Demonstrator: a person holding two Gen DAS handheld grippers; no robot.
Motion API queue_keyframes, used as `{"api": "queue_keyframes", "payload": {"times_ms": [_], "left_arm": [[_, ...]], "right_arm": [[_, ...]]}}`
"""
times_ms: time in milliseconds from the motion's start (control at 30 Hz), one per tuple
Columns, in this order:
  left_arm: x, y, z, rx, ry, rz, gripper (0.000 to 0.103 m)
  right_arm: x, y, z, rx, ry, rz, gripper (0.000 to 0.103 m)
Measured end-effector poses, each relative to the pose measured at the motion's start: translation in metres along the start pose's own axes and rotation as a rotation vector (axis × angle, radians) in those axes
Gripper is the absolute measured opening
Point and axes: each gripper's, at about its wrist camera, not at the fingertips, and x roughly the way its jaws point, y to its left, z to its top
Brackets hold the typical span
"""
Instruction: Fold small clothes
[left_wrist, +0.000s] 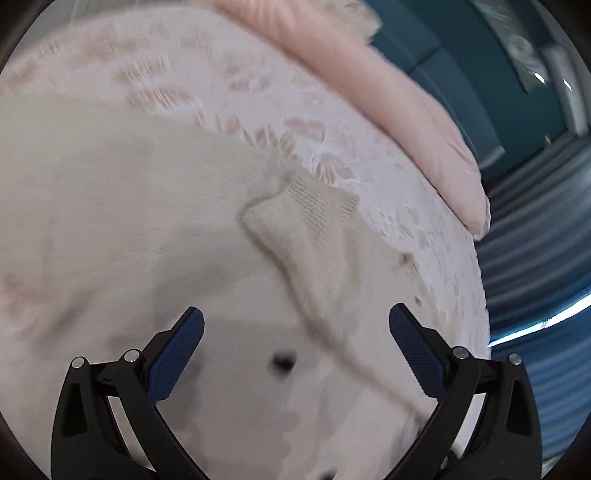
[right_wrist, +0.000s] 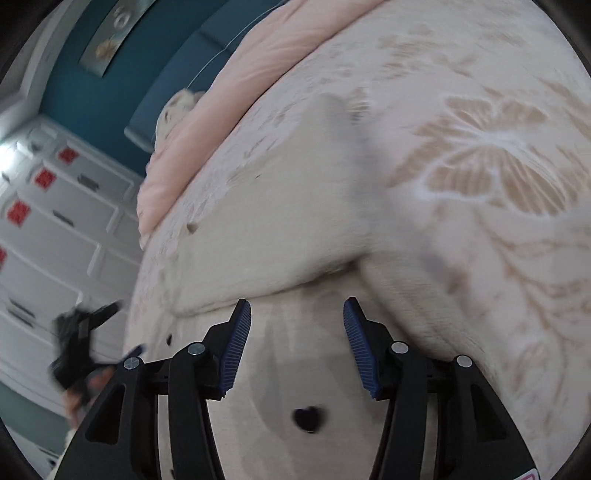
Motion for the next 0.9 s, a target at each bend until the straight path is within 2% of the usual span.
{"api": "queue_keyframes", "payload": {"times_ms": [67,100,133,167,200,233,267,300,333,367,433,467,500,533,567,600,633,733,800,833,900], "left_arm": [[0.026,0.003,0.008,-0.078,0.020,0.037,0.097],[0.033,0.002,0.013,-0.108,-0.002,0.050,0.096],[0.035,0.000,0.018,-0.116,-0.026,0.059,0.089],[0.037,-0.005,0.022,-0.111,-0.040,0.064,0.064],[0.038,-0.007,0.025,-0.105,-0.030,0.039,0.044],[0.039,-0.010,0.029,-0.102,-0.010,-0.006,0.009],[0.035,-0.012,0.032,-0.101,-0.006,-0.020,0.009],[0.022,-0.015,0.034,-0.093,-0.051,-0.034,0.008],[0.006,-0.016,0.033,-0.072,-0.092,-0.048,0.008],[-0.008,-0.019,0.031,-0.047,-0.118,-0.068,0.008],[-0.038,-0.018,0.024,-0.001,-0.153,-0.086,0.008],[-0.048,-0.012,0.016,0.015,-0.162,-0.067,0.006],[-0.051,-0.002,0.009,0.022,-0.169,-0.029,0.001],[-0.047,0.012,0.001,0.032,-0.165,0.051,0.000],[-0.039,0.027,-0.007,0.024,-0.143,0.106,0.000],[-0.030,0.040,-0.012,-0.001,-0.113,0.137,0.000],[-0.023,0.054,-0.018,-0.035,-0.087,0.158,0.000],[-0.025,0.067,-0.028,-0.071,-0.107,0.126,0.000],[-0.035,0.061,-0.030,-0.086,-0.118,0.085,0.000],[-0.036,0.058,-0.028,-0.087,-0.120,0.069,0.000],[-0.043,0.052,-0.026,-0.060,-0.122,0.059,0.003]], "right_arm": [[-0.001,-0.004,0.005,0.036,-0.019,0.016,0.053],[0.002,-0.003,0.009,0.050,-0.028,0.020,0.057],[0.005,-0.003,0.014,0.072,-0.039,0.032,0.059],[0.005,-0.005,0.017,0.084,-0.047,0.037,0.061],[0.010,-0.001,0.023,0.094,-0.053,0.038,0.061],[0.015,0.001,0.030,0.102,-0.059,0.038,0.061],[0.018,0.003,0.036,0.102,-0.063,0.038,0.054],[0.021,0.005,0.037,0.098,-0.067,0.038,0.028],[0.021,0.010,0.043,0.085,-0.077,0.033,0.014],[0.017,0.012,0.044,0.079,-0.090,0.051,0.009],[0.001,0.015,0.047,0.082,-0.138,0.112,0.009],[-0.005,0.014,0.047,0.064,-0.166,0.105,0.009],[-0.002,0.009,0.047,0.046,-0.158,0.060,0.009],[0.005,0.004,0.047,0.041,-0.128,0.009,0.009],[0.017,-0.013,0.043,0.059,-0.063,-0.080,0.007],[0.021,-0.023,0.040,0.090,-0.051,-0.085,0.005],[0.016,-0.029,0.039,0.127,-0.066,-0.042,0.006],[-0.005,-0.022,0.043,0.113,-0.128,-0.022,0.007],[-0.001,-0.021,0.043,0.094,-0.081,-0.089,0.008],[-0.002,-0.022,0.041,0.100,-0.071,-0.091,0.009],[-0.016,-0.007,0.029,0.057,-0.084,-0.114,0.021]]}}
